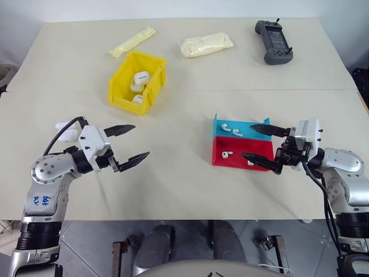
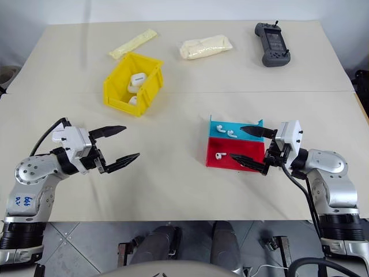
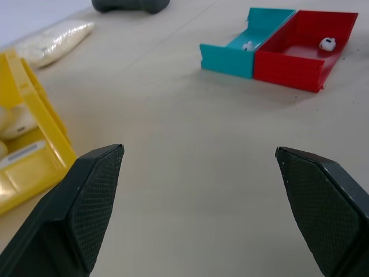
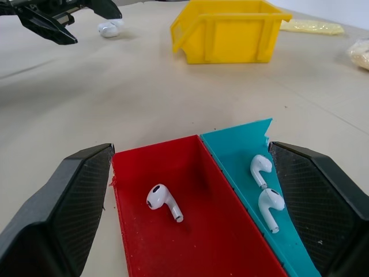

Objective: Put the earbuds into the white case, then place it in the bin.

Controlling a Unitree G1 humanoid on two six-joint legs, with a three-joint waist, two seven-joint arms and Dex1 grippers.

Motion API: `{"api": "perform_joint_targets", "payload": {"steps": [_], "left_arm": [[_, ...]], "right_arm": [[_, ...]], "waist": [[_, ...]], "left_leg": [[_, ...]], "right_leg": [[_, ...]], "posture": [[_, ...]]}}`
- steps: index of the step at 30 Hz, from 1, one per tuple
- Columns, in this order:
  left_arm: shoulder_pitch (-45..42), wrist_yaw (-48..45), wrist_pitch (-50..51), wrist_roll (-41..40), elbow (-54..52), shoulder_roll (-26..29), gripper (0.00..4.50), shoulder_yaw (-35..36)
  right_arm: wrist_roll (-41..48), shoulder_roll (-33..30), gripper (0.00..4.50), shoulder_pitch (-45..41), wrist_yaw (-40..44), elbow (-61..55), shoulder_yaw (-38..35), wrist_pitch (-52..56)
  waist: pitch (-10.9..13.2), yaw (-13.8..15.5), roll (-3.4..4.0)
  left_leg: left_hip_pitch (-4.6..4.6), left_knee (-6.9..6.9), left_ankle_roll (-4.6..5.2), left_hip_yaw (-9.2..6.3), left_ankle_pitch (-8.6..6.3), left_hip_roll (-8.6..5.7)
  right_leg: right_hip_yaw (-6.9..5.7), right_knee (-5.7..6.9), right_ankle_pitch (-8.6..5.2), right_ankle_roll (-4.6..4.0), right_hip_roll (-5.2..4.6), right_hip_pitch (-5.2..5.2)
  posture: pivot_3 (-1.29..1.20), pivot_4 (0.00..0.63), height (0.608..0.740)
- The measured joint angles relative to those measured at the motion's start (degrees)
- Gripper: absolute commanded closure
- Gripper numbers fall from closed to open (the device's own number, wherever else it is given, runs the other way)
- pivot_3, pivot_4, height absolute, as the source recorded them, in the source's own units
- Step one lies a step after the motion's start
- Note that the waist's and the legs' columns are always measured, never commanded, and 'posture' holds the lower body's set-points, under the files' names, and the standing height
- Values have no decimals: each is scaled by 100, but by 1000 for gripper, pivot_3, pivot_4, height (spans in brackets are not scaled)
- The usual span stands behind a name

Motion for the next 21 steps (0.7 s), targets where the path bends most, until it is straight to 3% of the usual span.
{"api": "perform_joint_targets", "payload": {"steps": [10,21], "left_arm": [[328,633,4,-49,-19,-209,9,546],[2259,3316,630,-19,-1017,-1679,9,2203]], "right_arm": [[17,223,0,53,-139,-82,-53,13],[11,1359,0,-679,-350,-761,803,230]], "waist": [[0,-37,0],[-1,30,-6]], "left_leg": [[2,-6,-1,2,0,4],[1,3,-1,-5,-3,0]], "right_leg": [[1,6,0,0,2,-2],[1,-2,0,0,1,1]], "posture": [[0,150,740],[0,150,740]]}}
